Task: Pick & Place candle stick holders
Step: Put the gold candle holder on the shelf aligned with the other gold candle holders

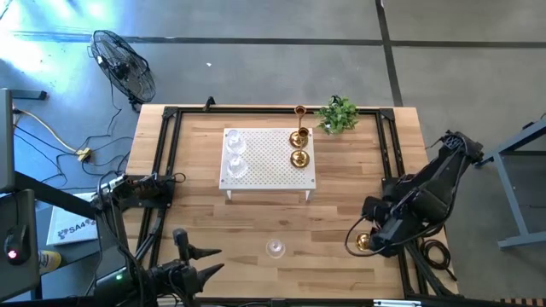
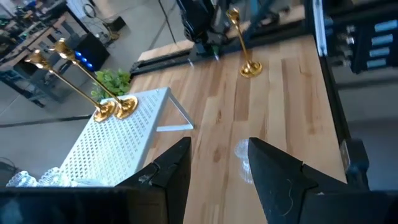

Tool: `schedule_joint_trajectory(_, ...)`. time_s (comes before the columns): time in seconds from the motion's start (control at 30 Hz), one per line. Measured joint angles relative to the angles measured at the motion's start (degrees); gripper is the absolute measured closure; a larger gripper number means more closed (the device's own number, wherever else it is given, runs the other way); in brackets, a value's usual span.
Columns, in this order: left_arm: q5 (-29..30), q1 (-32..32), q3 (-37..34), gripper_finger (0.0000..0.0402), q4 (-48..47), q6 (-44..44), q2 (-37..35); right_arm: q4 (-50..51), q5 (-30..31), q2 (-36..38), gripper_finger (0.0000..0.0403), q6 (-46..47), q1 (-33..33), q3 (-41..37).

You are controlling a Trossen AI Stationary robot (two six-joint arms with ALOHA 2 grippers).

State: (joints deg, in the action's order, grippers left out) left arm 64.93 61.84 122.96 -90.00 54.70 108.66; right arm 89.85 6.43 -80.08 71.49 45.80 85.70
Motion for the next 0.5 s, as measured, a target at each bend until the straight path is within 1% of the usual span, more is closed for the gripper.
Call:
schedule_joint_trajectory(0.17, 2.7, -0.2, 0.0, 0.0247, 0.0, 4.2, 0.0, 0.0, -5.4, 0.3, 0.0157, 5.6, 0.0, -1.6)
schedule_joint_trajectory(0.27, 2.6, -0.8, 0.0, 0.0247, 0.0, 5.0, 0.0, 0.1, -8.3, 0.2, 0.0157, 7.5, 0.0, -2.6)
schedule_joint_trajectory(0.37, 2.2, -1.1, 0.0, 0.0247, 0.0, 5.0, 0.0, 0.2, -10.0, 0.2, 0.0157, 9.4, 0.0, -3.5)
schedule_joint_trajectory(0.5, 0.6, -2.3, 0.0, 0.0247, 0.0, 4.9, 0.0, -0.4, -9.9, 0.2, 0.0157, 9.9, 0.0, -4.4)
